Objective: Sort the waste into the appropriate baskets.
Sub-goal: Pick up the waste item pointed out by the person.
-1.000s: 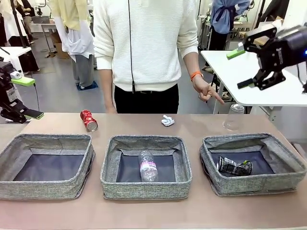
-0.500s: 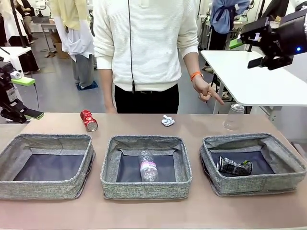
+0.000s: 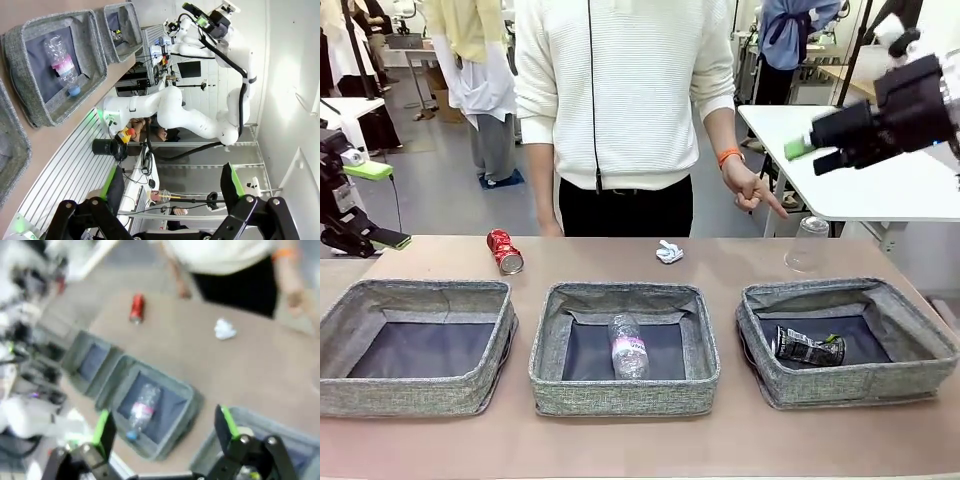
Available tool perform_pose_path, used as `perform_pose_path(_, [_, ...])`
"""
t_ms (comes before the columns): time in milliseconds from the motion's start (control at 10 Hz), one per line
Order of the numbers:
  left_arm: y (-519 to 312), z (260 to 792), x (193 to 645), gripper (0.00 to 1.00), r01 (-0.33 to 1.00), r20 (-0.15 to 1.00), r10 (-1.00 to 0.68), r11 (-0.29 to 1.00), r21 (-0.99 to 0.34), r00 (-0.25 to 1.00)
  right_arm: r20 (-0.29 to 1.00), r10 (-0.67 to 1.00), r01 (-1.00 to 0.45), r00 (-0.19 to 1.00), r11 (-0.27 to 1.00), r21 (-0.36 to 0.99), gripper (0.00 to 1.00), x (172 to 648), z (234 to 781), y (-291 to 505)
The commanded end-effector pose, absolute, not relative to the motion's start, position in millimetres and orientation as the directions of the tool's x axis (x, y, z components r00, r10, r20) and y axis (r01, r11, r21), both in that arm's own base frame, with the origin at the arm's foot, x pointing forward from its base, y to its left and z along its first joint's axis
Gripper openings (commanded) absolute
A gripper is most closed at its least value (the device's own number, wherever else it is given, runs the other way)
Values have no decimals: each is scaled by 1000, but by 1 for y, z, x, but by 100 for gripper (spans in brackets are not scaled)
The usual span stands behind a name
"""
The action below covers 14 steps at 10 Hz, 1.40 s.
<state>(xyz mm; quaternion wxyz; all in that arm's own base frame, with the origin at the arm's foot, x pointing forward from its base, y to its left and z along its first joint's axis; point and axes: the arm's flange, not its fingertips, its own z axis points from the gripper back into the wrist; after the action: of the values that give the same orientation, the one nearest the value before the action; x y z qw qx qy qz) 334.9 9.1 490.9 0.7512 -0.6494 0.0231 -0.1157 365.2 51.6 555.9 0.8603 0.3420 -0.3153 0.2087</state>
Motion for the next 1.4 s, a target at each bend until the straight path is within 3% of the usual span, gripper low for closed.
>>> perform_pose_path(0, [10,492,334,100,161,131,-217,125,-979,967,835,421,-935,354,141,326,100,402,522,-13])
perform_pose_path(100, [10,492,334,100,161,131,-217,125,-979,967,852,400,-941,338,129,313,100,406,506,-25])
perform_pose_path(200, [10,492,334,100,161,131,-217,125,-979,967,841,365,-914,400,229,336,100,412,485,-42])
perform_pose_path(300, [10,492,334,100,161,131,-217,125,-979,967,786,150,-742,599,472,476,100,417,470,-59])
perform_pose_path(400, [10,492,334,100,161,131,-217,125,-979,967,802,347,-856,486,373,358,100,385,497,-25])
perform_pose_path(500, [10,492,334,100,161,131,-217,125,-979,967,802,347,-856,486,373,358,100,385,497,-25])
perform_pose_path(800, [10,492,334,100,161,131,-217,125,-979,967,881,110,-840,460,374,392,100,463,409,-100])
perform_pose_path(900, [10,492,334,100,161,131,-217,125,-979,967,971,44,-914,233,350,203,100,490,379,-123])
perform_pose_path(1000, [10,492,334,100,161,131,-217,125,-979,967,989,9,-861,144,494,121,100,508,352,-148])
perform_pose_path(1100, [10,492,334,100,161,131,-217,125,-979,967,986,5,-775,169,618,130,100,518,335,-168])
perform_pose_path(1200, [10,492,334,100,161,131,-217,125,-979,967,961,-57,-700,269,674,236,100,522,328,-179])
perform_pose_path(1300, [10,492,334,100,161,131,-217,125,-979,967,968,5,-790,249,580,200,100,489,345,-164])
